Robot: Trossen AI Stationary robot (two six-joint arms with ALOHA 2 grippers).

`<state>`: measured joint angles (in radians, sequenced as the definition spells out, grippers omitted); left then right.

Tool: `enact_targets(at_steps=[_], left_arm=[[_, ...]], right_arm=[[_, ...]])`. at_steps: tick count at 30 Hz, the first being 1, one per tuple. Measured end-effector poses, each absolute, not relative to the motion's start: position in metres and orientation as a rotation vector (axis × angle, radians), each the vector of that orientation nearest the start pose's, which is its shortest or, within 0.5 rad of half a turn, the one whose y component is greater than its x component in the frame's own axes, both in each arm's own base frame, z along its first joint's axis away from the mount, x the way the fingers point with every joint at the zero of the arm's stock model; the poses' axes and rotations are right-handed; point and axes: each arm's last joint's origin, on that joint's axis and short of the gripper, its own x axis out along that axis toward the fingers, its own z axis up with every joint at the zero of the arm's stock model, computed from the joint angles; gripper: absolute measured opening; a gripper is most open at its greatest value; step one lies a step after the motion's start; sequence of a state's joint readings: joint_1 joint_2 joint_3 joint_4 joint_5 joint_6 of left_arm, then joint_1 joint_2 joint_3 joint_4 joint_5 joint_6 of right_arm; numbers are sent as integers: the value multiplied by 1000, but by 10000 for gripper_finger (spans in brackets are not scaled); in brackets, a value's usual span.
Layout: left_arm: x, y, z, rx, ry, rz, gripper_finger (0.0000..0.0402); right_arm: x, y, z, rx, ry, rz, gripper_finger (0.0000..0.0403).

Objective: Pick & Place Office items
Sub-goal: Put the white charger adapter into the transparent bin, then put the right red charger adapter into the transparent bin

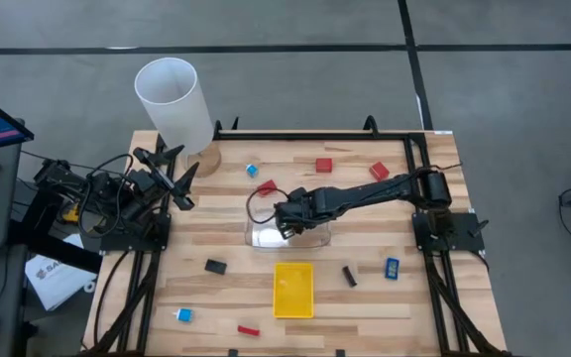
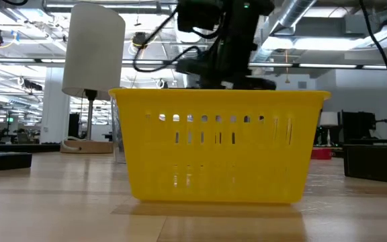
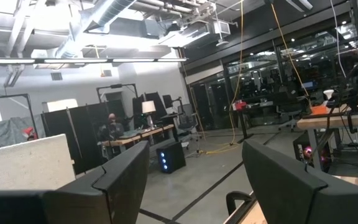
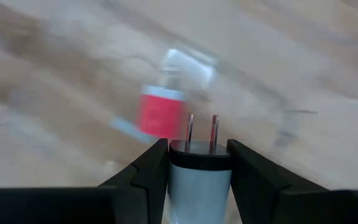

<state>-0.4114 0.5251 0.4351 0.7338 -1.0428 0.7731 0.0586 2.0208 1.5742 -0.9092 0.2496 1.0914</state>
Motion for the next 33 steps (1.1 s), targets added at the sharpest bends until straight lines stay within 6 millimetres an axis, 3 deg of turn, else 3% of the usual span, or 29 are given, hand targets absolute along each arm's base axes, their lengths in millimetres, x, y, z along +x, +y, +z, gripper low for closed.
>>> enact_targets(at_steps=[6, 16, 33], left_arm=[[108, -20, 323, 299, -222, 743, 253], [108, -20, 323, 302, -221, 743, 253], [108, -20, 323, 303, -221, 743, 253]], right_arm=[[407, 10, 177, 698, 1146, -844, 137], [408, 11, 178, 695, 1141, -827, 139], [409, 11, 179, 672, 1130, -824, 178]])
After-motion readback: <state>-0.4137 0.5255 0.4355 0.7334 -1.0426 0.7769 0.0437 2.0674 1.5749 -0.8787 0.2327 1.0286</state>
